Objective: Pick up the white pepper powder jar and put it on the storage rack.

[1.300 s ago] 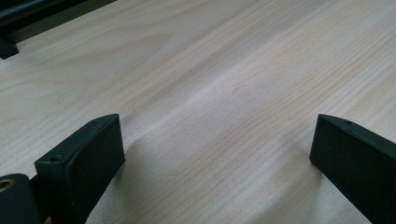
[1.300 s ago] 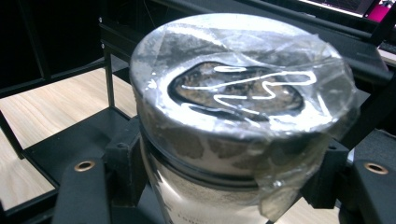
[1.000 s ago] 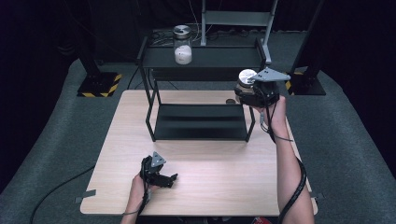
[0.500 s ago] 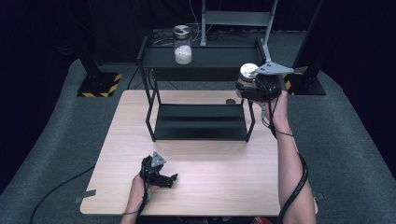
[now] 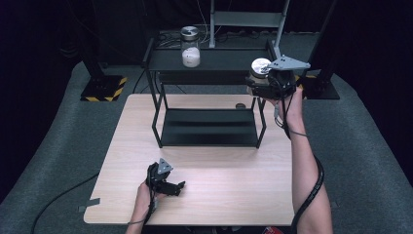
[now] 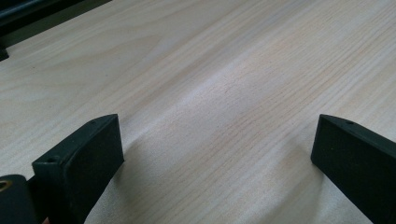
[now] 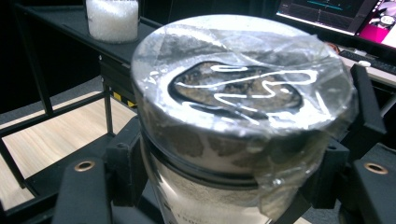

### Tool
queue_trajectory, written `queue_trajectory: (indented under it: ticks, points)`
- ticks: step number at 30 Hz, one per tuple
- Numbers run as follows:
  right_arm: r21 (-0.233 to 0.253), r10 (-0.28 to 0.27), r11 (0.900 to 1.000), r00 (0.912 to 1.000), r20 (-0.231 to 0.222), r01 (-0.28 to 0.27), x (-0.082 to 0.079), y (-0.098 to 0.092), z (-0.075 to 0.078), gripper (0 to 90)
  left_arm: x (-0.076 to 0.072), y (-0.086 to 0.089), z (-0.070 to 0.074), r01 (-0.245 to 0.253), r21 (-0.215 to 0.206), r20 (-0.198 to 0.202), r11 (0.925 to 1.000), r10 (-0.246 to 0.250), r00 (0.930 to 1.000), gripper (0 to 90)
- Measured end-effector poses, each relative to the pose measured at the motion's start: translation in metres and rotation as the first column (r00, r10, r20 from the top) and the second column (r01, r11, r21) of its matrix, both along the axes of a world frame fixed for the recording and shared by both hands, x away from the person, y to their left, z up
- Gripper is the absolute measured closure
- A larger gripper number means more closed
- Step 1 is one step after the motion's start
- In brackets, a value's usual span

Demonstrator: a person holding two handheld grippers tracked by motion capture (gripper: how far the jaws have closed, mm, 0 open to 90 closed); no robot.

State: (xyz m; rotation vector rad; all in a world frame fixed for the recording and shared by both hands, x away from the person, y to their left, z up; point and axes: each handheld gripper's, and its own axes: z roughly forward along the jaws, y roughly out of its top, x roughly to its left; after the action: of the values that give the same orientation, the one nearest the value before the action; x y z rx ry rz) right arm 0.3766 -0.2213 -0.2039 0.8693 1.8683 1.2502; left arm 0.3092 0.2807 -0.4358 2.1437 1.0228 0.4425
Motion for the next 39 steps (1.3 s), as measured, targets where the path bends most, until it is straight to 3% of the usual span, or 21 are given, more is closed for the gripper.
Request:
queue_trajectory:
  ticks: [18,39]
  points:
    - [-0.003,0.003,1.0,0.9996,0.029,-0.003,0.0,0.004,0.023,30.0,0.0,0.0,0.0,0.0,0.0,0.0,1.0,0.0,1.0,1.7]
    - [0.006,-0.008,1.0,0.9998,0.017,0.008,0.016,0.009,0.049,30.0,0.0,0.0,0.0,0.001,0.003,0.002,1.0,-0.001,1.0,1.6]
